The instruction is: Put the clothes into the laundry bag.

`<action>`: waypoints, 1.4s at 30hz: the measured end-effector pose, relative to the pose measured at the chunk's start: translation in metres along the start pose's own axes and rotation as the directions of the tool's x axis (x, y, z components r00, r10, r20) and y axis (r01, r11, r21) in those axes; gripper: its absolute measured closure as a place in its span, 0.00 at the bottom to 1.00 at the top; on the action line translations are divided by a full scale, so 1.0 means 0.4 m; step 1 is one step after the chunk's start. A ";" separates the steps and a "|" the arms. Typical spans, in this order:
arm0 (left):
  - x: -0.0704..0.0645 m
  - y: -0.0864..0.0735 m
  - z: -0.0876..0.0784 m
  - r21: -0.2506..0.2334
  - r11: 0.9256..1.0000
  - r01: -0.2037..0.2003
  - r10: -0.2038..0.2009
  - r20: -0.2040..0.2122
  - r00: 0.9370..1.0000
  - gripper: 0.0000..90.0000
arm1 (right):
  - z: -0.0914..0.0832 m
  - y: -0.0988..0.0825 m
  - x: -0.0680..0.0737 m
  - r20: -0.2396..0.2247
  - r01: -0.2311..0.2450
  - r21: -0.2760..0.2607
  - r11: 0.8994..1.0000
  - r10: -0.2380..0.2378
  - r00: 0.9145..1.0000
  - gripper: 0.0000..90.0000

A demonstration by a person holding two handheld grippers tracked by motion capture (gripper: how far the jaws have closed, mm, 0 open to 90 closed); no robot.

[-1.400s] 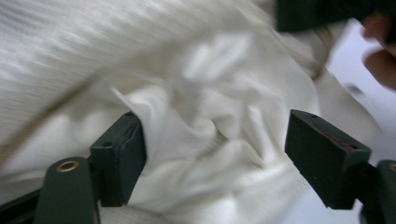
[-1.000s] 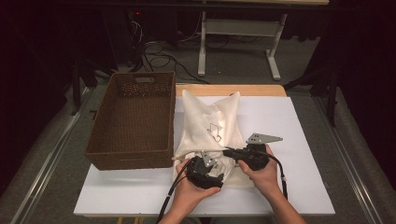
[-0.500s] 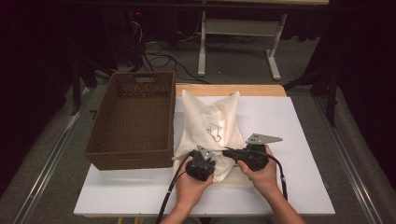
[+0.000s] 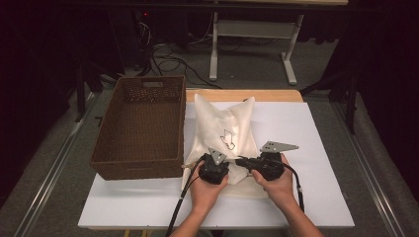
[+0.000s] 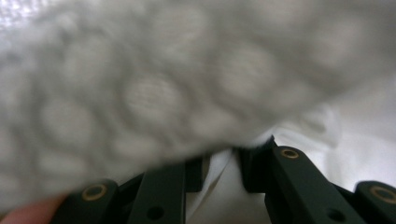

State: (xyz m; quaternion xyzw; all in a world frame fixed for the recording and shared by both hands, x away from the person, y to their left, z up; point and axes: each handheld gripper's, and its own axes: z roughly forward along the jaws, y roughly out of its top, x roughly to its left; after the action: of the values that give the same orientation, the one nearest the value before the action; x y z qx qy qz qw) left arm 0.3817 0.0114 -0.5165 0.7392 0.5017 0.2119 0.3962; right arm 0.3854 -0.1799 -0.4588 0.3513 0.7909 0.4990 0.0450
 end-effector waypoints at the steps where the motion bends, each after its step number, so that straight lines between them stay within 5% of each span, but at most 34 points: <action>1: 0.002 0.002 0.004 0.000 1.000 0.018 -0.018 -0.017 1.000 0.82 | 0.000 0.000 0.000 0.002 -0.001 0.000 1.000 0.001 1.000 0.99; 6: -0.002 0.013 0.020 0.028 0.999 0.047 -0.043 -0.112 0.993 0.82 | 0.001 -0.002 0.001 0.003 -0.005 0.005 1.000 0.005 1.000 0.99; 9: 0.003 0.017 0.025 0.023 0.996 0.085 -0.081 -0.131 0.988 0.82 | 0.001 -0.003 -0.001 0.006 -0.008 0.005 1.000 0.008 1.000 0.99; 12: 0.013 0.010 0.010 0.012 0.996 0.087 -0.086 -0.062 0.994 0.77 | -0.001 -0.003 -0.005 0.008 -0.008 0.003 1.000 0.008 1.000 0.99; 15: 0.028 0.007 -0.012 0.004 0.992 0.125 -0.125 0.004 0.992 0.56 | -0.003 -0.003 -0.011 0.011 -0.016 -0.002 1.000 0.016 1.000 0.99; 17: 0.033 0.003 -0.036 -0.001 0.995 0.101 -0.101 0.046 0.994 0.44 | -0.004 -0.001 -0.014 0.012 -0.015 -0.008 1.000 0.015 1.000 0.99; 21: 0.033 -0.005 -0.081 -0.013 0.999 0.046 -0.044 0.098 0.994 0.36 | -0.007 0.001 -0.017 0.018 -0.021 -0.019 1.000 0.021 1.000 0.99; 23: 0.031 -0.009 -0.105 -0.016 1.000 0.020 -0.018 0.108 0.994 0.35 | -0.009 0.001 -0.019 0.019 -0.025 -0.025 0.999 0.025 0.999 0.99; 25: 0.024 -0.018 -0.123 -0.035 0.999 -0.017 0.020 0.074 0.997 0.33 | -0.009 0.002 -0.020 0.019 -0.028 -0.028 0.999 0.028 0.999 0.99; 29: 0.016 -0.034 -0.128 0.006 1.000 -0.020 0.019 0.125 0.992 0.33 | -0.009 0.002 -0.018 0.022 -0.026 -0.026 0.999 0.027 0.999 0.99; 32: -0.006 -0.048 -0.113 0.060 0.995 -0.080 0.071 0.141 0.987 0.33 | -0.008 0.001 -0.018 0.020 -0.031 -0.026 0.999 0.032 0.999 0.99; 37: -0.019 -0.054 -0.071 0.112 0.989 -0.092 0.087 0.052 0.995 0.41 | -0.006 0.000 -0.017 0.020 -0.026 -0.022 0.999 0.027 0.999 0.99; 42: -0.027 -0.033 -0.059 0.123 0.984 -0.128 0.128 0.009 0.992 0.71 | -0.001 -0.002 -0.015 0.021 -0.025 -0.015 1.000 0.025 0.999 0.99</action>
State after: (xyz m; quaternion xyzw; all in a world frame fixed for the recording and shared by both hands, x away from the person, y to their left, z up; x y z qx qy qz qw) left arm 0.3530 0.0127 -0.5121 0.7931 0.4649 0.2051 0.3358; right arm 0.3892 -0.1840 -0.4610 0.3661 0.7822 0.5016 0.0500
